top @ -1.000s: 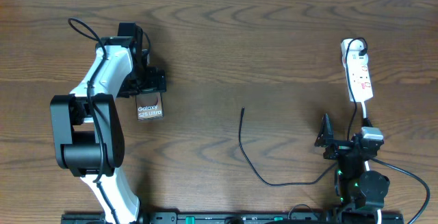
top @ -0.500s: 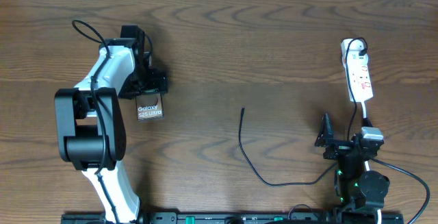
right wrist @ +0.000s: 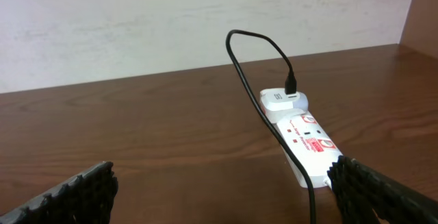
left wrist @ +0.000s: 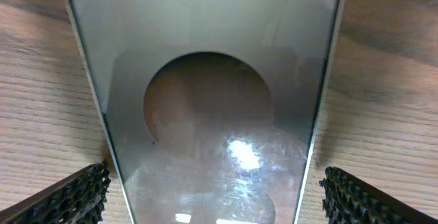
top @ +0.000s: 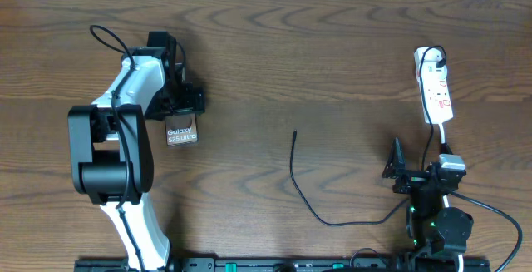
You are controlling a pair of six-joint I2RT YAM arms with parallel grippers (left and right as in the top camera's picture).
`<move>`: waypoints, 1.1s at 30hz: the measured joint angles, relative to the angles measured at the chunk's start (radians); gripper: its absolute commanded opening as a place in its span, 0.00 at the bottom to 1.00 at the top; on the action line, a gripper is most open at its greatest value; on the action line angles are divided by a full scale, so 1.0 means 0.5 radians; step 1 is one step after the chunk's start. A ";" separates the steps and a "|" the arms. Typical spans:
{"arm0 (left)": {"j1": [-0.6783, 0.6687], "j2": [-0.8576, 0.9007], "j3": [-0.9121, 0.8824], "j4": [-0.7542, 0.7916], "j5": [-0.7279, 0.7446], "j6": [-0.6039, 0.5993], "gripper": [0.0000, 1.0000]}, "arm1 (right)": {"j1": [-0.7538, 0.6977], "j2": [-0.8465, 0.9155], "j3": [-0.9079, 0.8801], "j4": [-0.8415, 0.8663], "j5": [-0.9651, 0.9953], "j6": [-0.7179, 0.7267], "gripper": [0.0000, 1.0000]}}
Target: Plug charger to phone and switch on socket
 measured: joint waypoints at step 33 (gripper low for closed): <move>0.000 0.011 0.000 0.005 -0.008 0.024 0.98 | 0.000 0.000 0.000 0.000 0.000 0.000 0.99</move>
